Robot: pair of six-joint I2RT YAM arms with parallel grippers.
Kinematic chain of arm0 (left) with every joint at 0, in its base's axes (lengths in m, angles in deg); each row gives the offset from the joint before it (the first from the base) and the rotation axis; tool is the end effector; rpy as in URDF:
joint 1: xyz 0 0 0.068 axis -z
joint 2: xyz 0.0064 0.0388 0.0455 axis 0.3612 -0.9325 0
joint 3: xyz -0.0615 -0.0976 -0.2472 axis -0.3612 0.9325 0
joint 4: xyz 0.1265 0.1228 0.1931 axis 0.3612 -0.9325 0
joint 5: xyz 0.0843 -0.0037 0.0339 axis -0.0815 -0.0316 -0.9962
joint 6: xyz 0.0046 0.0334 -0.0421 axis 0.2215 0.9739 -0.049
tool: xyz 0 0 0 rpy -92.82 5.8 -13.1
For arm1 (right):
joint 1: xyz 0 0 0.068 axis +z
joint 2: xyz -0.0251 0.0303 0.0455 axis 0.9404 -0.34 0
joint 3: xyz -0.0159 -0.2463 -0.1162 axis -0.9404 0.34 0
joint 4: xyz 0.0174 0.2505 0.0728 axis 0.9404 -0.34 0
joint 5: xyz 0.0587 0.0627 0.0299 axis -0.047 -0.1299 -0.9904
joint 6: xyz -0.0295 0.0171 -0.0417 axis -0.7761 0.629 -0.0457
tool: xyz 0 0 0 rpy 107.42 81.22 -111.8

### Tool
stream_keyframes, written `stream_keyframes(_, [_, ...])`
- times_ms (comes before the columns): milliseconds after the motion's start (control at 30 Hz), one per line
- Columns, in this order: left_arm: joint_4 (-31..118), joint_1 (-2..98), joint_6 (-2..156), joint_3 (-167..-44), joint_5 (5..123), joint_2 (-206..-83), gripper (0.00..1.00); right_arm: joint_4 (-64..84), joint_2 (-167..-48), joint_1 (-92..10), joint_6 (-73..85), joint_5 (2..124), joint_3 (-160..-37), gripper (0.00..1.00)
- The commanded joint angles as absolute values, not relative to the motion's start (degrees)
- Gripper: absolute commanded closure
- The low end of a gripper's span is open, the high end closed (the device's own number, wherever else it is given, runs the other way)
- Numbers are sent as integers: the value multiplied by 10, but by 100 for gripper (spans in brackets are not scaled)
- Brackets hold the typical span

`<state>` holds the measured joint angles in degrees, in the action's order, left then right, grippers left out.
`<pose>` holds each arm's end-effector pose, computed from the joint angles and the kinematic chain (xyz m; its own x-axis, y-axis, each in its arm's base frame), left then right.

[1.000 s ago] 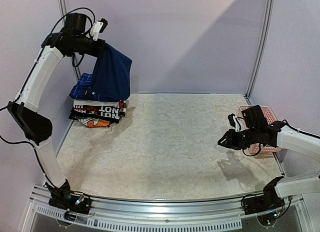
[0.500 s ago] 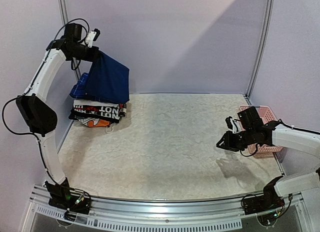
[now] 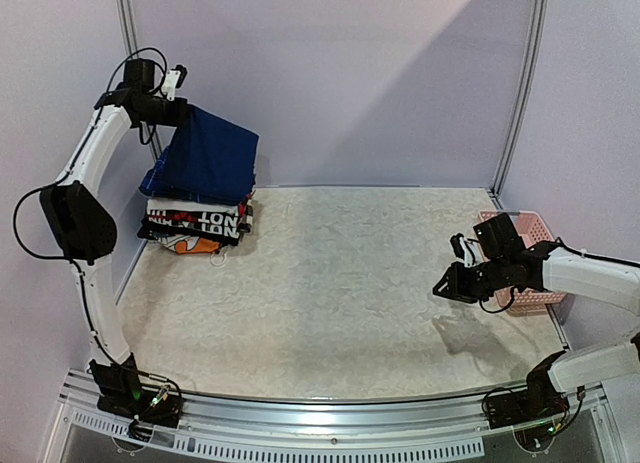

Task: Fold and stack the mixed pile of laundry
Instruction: Place the square-folded T-shirt at the corner of the board.

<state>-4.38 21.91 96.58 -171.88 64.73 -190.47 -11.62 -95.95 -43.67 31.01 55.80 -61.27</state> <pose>0.4677 -0.0115 0.4198 -0.4432 0.1472 -0.8843 0.2138 0.9753 0.0552 0.2039 0.1117 0.1958 -0.9153 0.1150 -0.3860 -0.0957 0.8689 0.4857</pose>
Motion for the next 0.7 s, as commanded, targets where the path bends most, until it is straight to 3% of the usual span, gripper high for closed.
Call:
stream_keyframes(0, [1,203,963,-1722,650,-1930,100,-117,-965,-427,310,574,-618,75])
stream_keyframes(667, [14,163,961,-1734,621,-1970,98,-116,-987,-417,311,582,-626,75])
